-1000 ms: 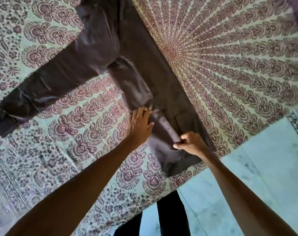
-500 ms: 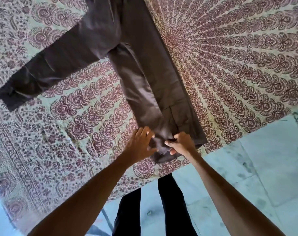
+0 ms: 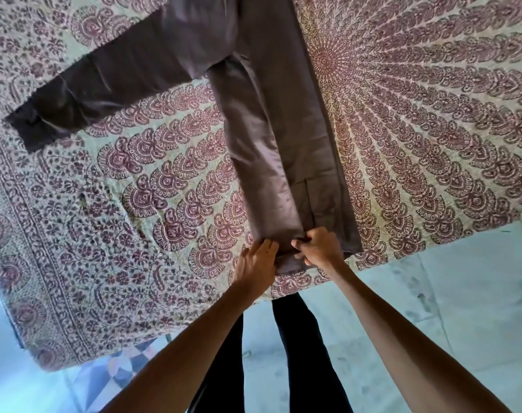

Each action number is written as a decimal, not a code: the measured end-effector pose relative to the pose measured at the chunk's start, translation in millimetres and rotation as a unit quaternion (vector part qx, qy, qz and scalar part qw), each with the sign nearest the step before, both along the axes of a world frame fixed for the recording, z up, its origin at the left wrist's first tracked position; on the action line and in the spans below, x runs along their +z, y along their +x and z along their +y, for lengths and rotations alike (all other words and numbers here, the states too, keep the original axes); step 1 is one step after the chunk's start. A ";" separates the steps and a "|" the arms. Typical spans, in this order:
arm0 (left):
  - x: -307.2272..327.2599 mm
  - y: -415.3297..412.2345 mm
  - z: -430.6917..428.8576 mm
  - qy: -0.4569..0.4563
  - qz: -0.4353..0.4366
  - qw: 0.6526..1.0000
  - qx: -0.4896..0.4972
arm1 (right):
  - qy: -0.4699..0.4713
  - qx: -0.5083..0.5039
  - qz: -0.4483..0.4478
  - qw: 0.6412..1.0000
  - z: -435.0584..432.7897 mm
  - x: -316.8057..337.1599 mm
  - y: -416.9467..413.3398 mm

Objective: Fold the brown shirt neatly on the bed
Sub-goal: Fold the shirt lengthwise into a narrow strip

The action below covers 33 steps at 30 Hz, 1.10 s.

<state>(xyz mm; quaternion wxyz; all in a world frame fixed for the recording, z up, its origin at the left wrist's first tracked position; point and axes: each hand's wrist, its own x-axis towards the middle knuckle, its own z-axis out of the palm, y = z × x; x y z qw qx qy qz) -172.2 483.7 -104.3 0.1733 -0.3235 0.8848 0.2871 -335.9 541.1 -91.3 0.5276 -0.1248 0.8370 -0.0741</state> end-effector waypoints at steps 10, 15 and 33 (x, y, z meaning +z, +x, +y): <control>10.9 -25.4 -88.3 0.018 0.017 0.998 0.049 | 0.030 0.259 0.217 0.941 -64.9 36.9 -36.6; 7.2 -44.3 -213.7 -0.106 0.145 0.970 0.164 | -0.100 0.127 0.147 0.976 -168.4 30.2 -67.8; -19.0 94.7 -545.4 -0.138 -0.131 0.953 0.236 | -0.171 -0.320 -0.232 0.902 -454.6 -19.3 69.1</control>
